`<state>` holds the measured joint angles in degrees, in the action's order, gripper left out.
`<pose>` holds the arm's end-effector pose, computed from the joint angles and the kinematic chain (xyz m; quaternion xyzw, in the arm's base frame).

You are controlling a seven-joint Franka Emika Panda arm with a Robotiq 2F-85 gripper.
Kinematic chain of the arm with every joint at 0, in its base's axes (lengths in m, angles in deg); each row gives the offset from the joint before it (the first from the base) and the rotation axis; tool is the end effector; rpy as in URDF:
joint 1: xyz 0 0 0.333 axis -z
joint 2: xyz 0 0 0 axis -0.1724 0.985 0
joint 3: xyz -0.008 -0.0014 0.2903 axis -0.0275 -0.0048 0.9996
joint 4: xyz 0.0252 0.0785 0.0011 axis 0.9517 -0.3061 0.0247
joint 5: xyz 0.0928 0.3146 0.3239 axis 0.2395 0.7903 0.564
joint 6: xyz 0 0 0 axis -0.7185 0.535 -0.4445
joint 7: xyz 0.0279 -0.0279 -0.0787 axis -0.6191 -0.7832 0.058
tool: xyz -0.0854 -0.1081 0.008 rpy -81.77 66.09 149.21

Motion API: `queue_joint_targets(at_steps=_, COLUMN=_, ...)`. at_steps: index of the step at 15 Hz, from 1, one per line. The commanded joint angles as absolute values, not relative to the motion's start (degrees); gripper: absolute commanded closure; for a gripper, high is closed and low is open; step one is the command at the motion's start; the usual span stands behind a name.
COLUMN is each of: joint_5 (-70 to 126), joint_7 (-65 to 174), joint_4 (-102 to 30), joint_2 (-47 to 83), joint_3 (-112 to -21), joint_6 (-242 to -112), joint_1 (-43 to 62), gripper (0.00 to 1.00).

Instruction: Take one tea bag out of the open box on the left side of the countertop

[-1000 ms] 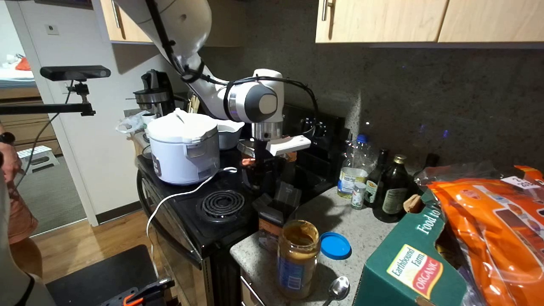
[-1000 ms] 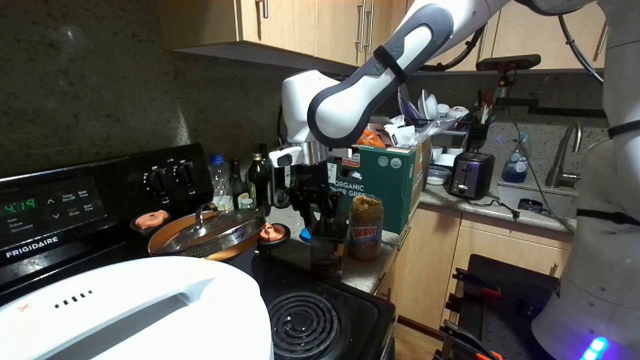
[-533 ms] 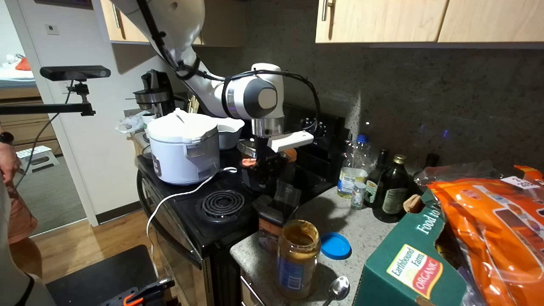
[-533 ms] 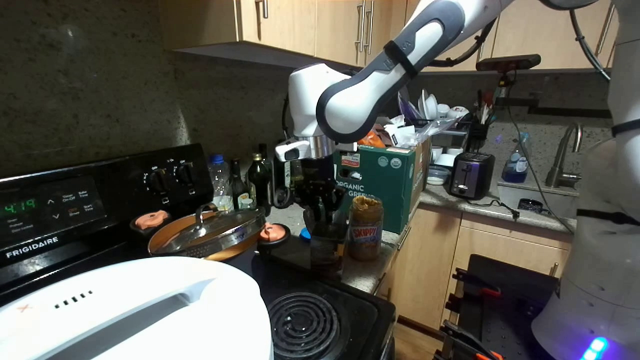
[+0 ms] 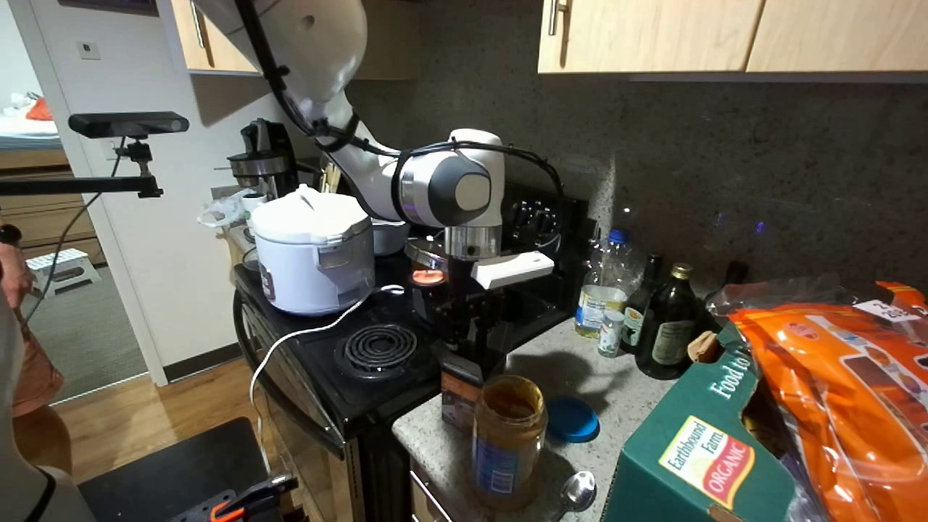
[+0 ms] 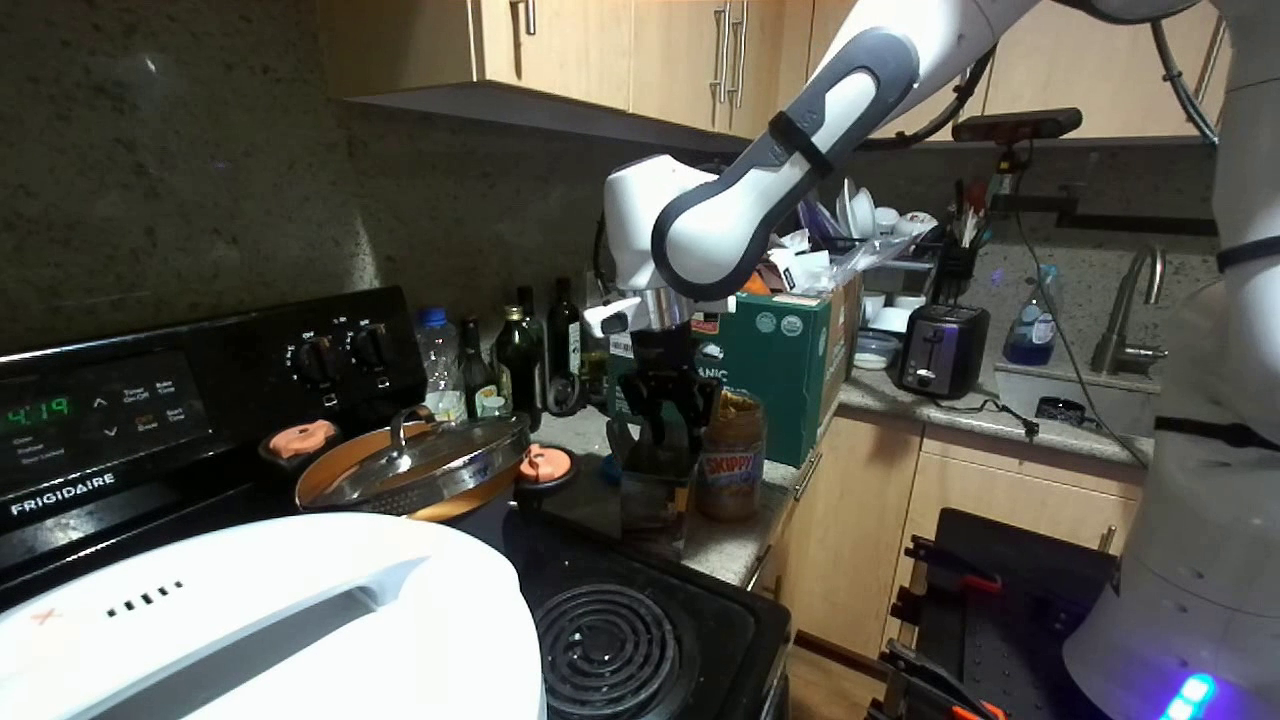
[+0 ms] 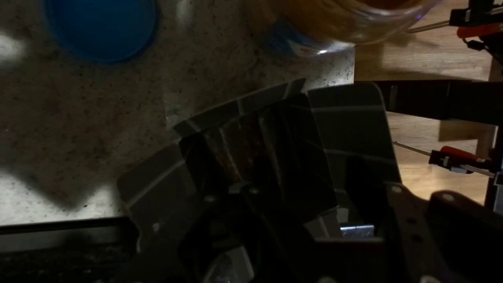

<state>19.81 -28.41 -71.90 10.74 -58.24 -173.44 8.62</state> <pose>0.5653 0.0447 0.1817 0.6949 0.7139 -0.0844 0.0165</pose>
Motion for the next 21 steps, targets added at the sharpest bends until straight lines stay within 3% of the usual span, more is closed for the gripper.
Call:
queue_joint_targets(at_steps=1, joint_5=20.06, joint_7=-31.11, joint_4=-71.60, joint_2=12.49, joint_3=-58.25, joint_6=-176.28, joint_1=9.40, gripper=0.48)
queue_joint_targets(at_steps=5, joint_5=19.90, joint_7=-32.82, joint_4=-70.79, joint_2=14.62, joint_3=-58.04, joint_6=-177.71, joint_1=9.64, gripper=0.42)
queue_joint_targets(at_steps=13, joint_5=20.01, joint_7=-37.76, joint_4=-68.64, joint_2=18.39, joint_3=-57.66, joint_6=-179.19, joint_1=10.12, gripper=0.39)
queue_joint_targets(at_steps=18, joint_5=20.24, joint_7=-40.65, joint_4=-65.98, joint_2=21.02, joint_3=-57.31, joint_6=-178.42, joint_1=10.18, gripper=0.39)
queue_joint_targets(at_steps=21, joint_5=20.55, joint_7=-41.23, joint_4=-65.67, joint_2=21.93, joint_3=-57.00, joint_6=-178.55, joint_1=10.16, gripper=0.45)
